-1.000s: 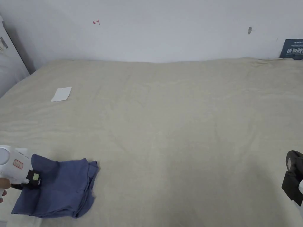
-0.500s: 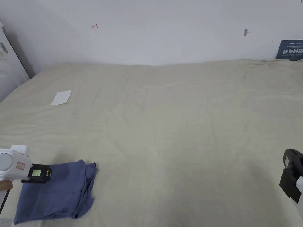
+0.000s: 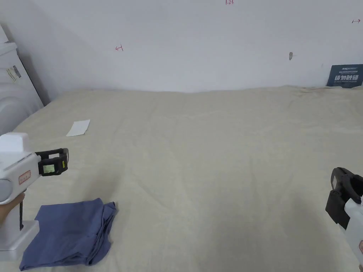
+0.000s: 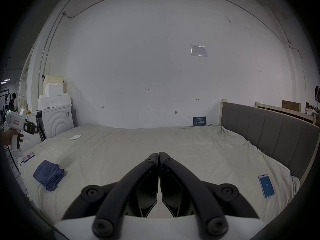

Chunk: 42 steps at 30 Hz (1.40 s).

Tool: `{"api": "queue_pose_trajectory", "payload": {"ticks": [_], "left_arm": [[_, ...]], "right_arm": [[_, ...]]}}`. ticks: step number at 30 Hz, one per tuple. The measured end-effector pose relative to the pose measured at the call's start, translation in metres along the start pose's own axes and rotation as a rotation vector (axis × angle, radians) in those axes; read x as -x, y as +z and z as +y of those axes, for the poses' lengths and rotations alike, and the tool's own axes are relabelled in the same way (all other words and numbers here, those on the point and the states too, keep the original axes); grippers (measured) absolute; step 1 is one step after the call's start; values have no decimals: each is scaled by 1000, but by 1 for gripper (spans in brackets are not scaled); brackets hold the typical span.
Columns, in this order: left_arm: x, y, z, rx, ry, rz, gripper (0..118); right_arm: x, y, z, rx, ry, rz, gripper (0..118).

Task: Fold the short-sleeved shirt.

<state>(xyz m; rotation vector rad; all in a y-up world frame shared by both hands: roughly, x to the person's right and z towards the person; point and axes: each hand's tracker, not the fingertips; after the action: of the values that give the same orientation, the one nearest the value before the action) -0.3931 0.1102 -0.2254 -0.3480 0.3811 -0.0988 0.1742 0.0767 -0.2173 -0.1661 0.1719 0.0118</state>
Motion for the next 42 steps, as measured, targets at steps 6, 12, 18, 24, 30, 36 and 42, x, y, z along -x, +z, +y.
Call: {"api": "queue_pose_trajectory", "payload": {"ticks": [6, 12, 18, 24, 30, 36, 42], "left_arm": [[-44, 45, 13, -169, -6, -9, 116], [-93, 77, 4, -286, 15, -22, 115], [-131, 86, -13, -329, 74, -57, 68], [-166, 88, -32, -347, 80, -130, 12], [-195, 95, -51, -379, 83, -167, 0], [-212, 98, -65, -393, 89, -169, 0], [-230, 101, -77, -394, 50, -171, 0]], "right_arm": [[-1, -1, 2, -51, 10, -1, 1], [-5, -1, 3, -85, 18, -14, 1], [3, 5, -16, -89, 16, -21, 1], [5, 3, -22, -88, 0, -27, 1], [5, 2, -32, -101, 1, -43, 1], [6, 0, -37, -130, 40, -76, 1], [-24, 4, -13, -152, 69, -105, 1]]}}
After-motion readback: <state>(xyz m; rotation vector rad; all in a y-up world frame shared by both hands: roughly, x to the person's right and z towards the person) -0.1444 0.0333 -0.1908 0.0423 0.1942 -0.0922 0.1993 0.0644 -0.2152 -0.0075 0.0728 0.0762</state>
